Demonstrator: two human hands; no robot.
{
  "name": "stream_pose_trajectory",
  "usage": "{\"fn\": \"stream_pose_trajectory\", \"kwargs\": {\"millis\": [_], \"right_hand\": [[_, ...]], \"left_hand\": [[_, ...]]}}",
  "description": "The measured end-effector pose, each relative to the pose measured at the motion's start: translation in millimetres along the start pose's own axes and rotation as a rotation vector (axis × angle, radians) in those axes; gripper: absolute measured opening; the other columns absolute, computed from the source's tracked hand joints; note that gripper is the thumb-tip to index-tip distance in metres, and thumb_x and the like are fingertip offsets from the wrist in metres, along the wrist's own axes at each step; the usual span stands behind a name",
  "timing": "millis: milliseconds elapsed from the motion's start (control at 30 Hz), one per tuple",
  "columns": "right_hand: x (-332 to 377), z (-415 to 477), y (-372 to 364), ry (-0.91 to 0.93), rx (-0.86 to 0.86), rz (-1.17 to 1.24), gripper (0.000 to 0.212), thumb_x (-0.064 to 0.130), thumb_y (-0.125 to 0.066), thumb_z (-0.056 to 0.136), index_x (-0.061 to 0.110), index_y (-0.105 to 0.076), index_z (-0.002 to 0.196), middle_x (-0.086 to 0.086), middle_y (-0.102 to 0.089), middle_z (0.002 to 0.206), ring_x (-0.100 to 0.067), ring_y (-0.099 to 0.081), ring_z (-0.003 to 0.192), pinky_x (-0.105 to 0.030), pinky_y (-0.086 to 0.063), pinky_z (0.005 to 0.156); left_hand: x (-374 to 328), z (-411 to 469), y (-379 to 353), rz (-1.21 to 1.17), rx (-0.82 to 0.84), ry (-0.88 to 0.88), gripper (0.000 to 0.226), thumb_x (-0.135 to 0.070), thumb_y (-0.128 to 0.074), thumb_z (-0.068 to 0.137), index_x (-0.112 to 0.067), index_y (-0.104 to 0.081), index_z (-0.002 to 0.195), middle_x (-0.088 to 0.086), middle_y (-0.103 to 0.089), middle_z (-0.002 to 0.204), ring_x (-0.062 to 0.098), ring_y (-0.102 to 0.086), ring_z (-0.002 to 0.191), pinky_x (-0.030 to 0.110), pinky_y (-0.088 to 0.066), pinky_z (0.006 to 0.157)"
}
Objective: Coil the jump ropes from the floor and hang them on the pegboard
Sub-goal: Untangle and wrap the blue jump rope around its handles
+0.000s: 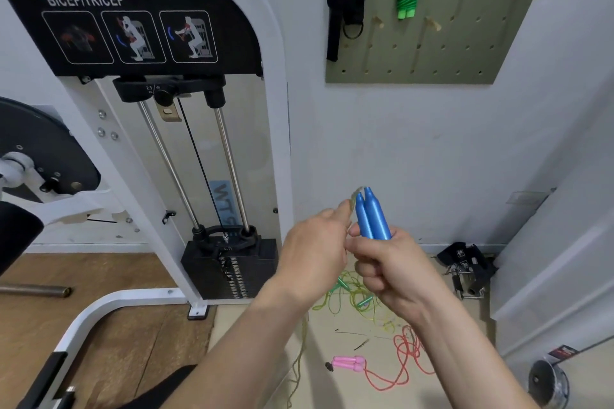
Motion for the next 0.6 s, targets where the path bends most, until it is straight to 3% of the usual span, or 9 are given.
{"fn": "stream_pose_trajectory", "kwargs": {"millis": [67,100,167,200,233,333,367,500,600], "right_hand": [[-5,7,6,0.095,-0.164,-0.327,0.018,-0.001,-0.061,0.078,0.015,-0.054,0.082,-0.001,-0.039,0.059,-0.011,-0.029,0.039,-0.021,-0.026,0.041],[-6,9,8,0.149,-0.233,-0.485,0.016,0.003,-0.063,0.075,0.016,-0.055,0.079,0.001,-0.042,0.059,-0.013,-0.033,0.042,-0.024,-0.030,0.045],[-6,11,9,0.250,-0.316,-0.732,0.013,0.009,-0.063,0.073,0.017,-0.053,0.075,0.000,-0.048,0.058,-0.019,-0.042,0.047,-0.029,-0.036,0.048],[-5,12,9,0.285,-0.335,-0.820,0.010,0.011,-0.060,0.074,0.016,-0.051,0.074,-0.003,-0.053,0.060,-0.024,-0.048,0.051,-0.032,-0.039,0.050],[-4,12,10,0.314,-0.346,-0.895,0.007,0.011,-0.057,0.076,0.014,-0.050,0.075,-0.007,-0.056,0.063,-0.029,-0.053,0.056,-0.034,-0.042,0.051],[0,15,13,0.348,-0.350,-1.125,0.009,0.005,-0.047,0.079,0.014,-0.047,0.080,-0.006,-0.058,0.067,-0.035,-0.056,0.065,-0.037,-0.036,0.052],[2,16,14,0.361,-0.346,-1.214,0.012,0.004,-0.046,0.079,0.016,-0.044,0.082,-0.004,-0.057,0.067,-0.034,-0.053,0.066,-0.036,-0.033,0.053],[7,10,11,0.406,-0.236,-1.459,0.011,0.019,-0.049,0.086,0.020,-0.050,0.097,-0.008,-0.065,0.082,-0.036,-0.060,0.080,-0.033,-0.035,0.059],[13,1,4,0.423,-0.148,-1.530,0.021,0.042,-0.055,0.090,0.022,-0.052,0.098,-0.012,-0.066,0.095,-0.037,-0.061,0.090,-0.033,-0.038,0.063]], "left_hand": [[-9,1,3,0.303,0.131,-0.016,0.055,-0.009,-0.048,0.088,-0.013,-0.033,0.141,0.007,-0.057,0.109,0.031,-0.061,0.093,0.034,-0.040,0.067],[-14,2,6,0.378,0.151,-0.057,0.052,-0.010,-0.056,0.083,-0.009,-0.044,0.133,0.008,-0.058,0.104,0.030,-0.064,0.087,0.032,-0.040,0.061],[-21,1,15,0.552,0.108,-0.203,0.038,-0.009,-0.076,0.044,-0.011,-0.069,0.081,0.002,-0.057,0.067,0.019,-0.059,0.048,0.021,-0.030,0.042],[-24,1,22,0.561,0.062,-0.262,0.034,-0.002,-0.069,0.027,-0.015,-0.065,0.058,-0.001,-0.050,0.051,0.015,-0.049,0.034,0.017,-0.020,0.039],[-28,2,27,0.549,0.023,-0.319,0.031,0.001,-0.060,0.024,-0.015,-0.060,0.051,-0.002,-0.046,0.046,0.015,-0.043,0.029,0.016,-0.016,0.039],[-36,-5,19,0.450,0.204,-0.374,0.037,0.006,-0.063,0.049,-0.008,-0.061,0.084,0.007,-0.055,0.071,0.022,-0.050,0.056,0.027,-0.027,0.048],[-36,-8,14,0.399,0.183,-0.415,0.038,0.010,-0.061,0.056,-0.005,-0.058,0.091,0.009,-0.055,0.075,0.024,-0.051,0.062,0.030,-0.030,0.050],[-23,-7,18,0.224,0.202,-0.475,0.043,0.009,-0.047,0.069,-0.006,-0.042,0.109,0.005,-0.043,0.071,0.031,-0.048,0.064,0.037,-0.038,0.054],[-18,0,32,0.006,0.278,-0.426,0.030,0.003,-0.045,0.083,-0.016,-0.032,0.103,0.003,-0.052,0.074,0.028,-0.047,0.066,0.035,-0.032,0.057]]}}
Point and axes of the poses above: each hand's wrist, its own z-axis towards the middle knuckle, its own y-axis out of the back of the hand, x = y × z, the point moved 2 cm from there along z, towards the middle knuckle
